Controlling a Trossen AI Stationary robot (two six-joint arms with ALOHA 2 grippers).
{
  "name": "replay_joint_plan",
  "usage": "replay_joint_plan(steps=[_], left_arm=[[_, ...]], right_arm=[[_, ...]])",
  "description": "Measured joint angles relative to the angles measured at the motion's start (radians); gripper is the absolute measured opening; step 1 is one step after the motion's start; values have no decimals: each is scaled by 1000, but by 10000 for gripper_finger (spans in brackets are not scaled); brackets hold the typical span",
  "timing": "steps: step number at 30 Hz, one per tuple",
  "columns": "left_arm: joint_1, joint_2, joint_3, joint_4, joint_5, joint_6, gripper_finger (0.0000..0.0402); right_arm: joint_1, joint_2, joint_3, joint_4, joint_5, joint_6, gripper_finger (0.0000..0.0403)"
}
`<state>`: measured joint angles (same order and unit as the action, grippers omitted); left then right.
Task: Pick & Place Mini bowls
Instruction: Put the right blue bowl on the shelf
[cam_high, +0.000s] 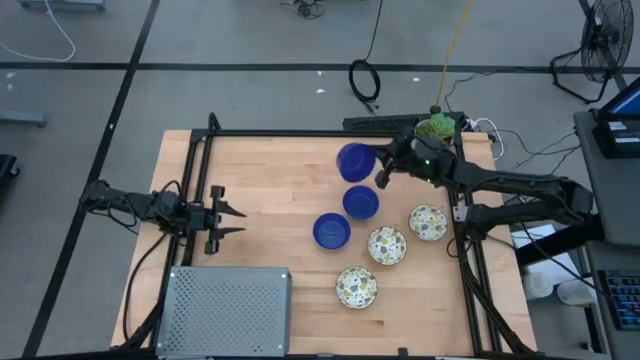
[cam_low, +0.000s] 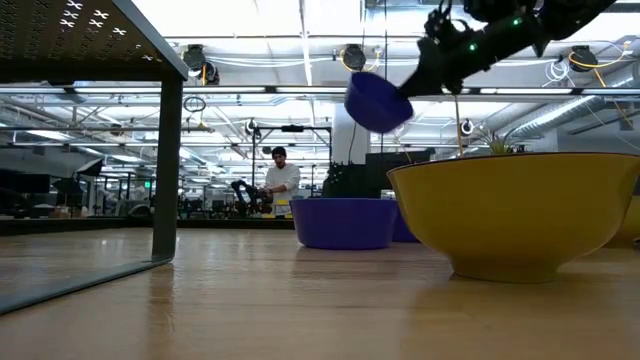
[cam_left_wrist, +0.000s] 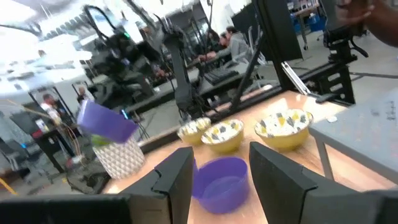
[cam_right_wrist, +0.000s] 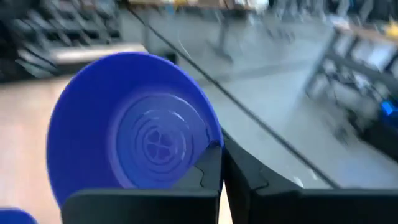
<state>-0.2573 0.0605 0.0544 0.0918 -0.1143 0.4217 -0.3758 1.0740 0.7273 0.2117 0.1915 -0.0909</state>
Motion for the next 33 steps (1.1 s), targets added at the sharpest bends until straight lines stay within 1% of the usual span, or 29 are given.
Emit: replay_joint_plan(steps=[4,7,9,11,13,17,19,22,24,26,29,33], left_arm=[[0,0,0,41,-2,2,161],[0,0,0,42,-1,25,161],[0,0,0,51,24,9,161],[0,0,0,56,71,-60,161],[0,2,0,53,111,-127,161],[0,19,0,48,118,-172,161],[0,28,0,46,122,-224,161],[0,32,0,24,120,-327,161],[0,35,0,43,95,-357,161],[0,38,0,79,95,-394,161],[0,39,0,152,111,-394,161],[0,58,0,198,34,-353,161]], right_arm=[[34,15,-60,232,-40,-52,0],[52,43,-112,392,-39,-102,0],[59,67,-136,496,-38,-130,0],[64,91,-150,568,-36,-146,0],[65,117,-152,606,-36,-164,0],[64,164,-153,680,-36,-209,0],[64,182,-153,707,-36,-228,0],[64,210,-153,758,-36,-238,0],[64,227,-153,785,-37,-238,0],[64,241,-153,806,-36,-239,0],[64,254,-152,817,-36,-239,0],[64,263,-152,818,-36,-239,0]])
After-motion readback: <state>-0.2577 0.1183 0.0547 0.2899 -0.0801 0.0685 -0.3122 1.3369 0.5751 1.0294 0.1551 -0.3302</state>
